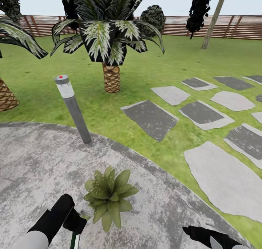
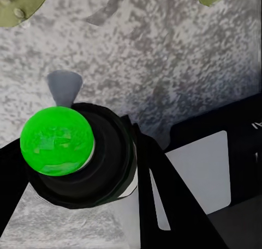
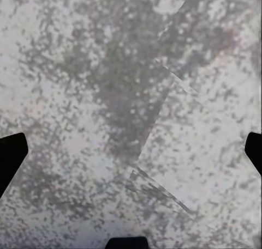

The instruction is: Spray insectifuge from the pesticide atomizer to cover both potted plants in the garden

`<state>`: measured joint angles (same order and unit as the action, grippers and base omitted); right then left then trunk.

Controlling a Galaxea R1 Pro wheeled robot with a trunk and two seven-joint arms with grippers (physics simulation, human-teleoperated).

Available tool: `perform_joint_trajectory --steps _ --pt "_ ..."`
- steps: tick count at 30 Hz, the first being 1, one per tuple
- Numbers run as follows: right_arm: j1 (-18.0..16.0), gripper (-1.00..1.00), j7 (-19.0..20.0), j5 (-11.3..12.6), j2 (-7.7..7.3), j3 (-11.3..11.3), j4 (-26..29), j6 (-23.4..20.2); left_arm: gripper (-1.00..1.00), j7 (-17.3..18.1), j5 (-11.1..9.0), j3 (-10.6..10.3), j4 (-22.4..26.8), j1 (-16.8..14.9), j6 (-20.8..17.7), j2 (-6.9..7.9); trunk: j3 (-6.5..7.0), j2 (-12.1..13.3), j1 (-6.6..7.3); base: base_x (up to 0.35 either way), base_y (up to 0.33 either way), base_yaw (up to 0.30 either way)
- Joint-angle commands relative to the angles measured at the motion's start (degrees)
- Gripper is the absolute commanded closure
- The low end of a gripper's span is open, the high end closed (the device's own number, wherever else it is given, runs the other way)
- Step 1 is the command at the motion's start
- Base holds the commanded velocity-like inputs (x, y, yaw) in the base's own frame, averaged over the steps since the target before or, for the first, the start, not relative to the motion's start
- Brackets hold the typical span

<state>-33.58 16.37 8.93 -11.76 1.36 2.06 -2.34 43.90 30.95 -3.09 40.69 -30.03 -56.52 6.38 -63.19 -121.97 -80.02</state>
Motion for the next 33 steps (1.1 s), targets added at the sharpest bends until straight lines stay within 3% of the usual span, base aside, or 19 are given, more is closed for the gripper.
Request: perform_joint_trajectory --steps 1,14,22,33 --pt "0.0 -1.0 0.2 0.5 -0.02 0.1 0.0 -0.3 1.0 0.6 0.6 -0.2 0.1 0.0 -0.1 0.04 -0.08 0.0 -0.01 0.195 -0.249 0.217" --pt "0.0 -1.0 0.2 0.5 -0.02 0.1 0.0 -0.2 1.0 0.6 0.6 -0.2 0.1 0.0 -0.2 -0.05 -0.54 0.0 -0.01 0.04 -0.083 0.251" --pt "0.0 -1.0 0.3 0.5 -0.02 0.1 0.0 -0.3 1.0 0.6 0.6 -0.2 0.1 0.0 -0.2 -0.05 -0.6 0.0 -0.01 0.0 -0.299 0.077" --pt "0.0 -1.0 0.2 0.5 -0.01 0.0 0.0 -0.3 1.0 0.6 0.6 -0.2 0.1 0.0 -0.2 -0.05 -0.6 0.0 -0.01 0.111 -0.229 0.23"
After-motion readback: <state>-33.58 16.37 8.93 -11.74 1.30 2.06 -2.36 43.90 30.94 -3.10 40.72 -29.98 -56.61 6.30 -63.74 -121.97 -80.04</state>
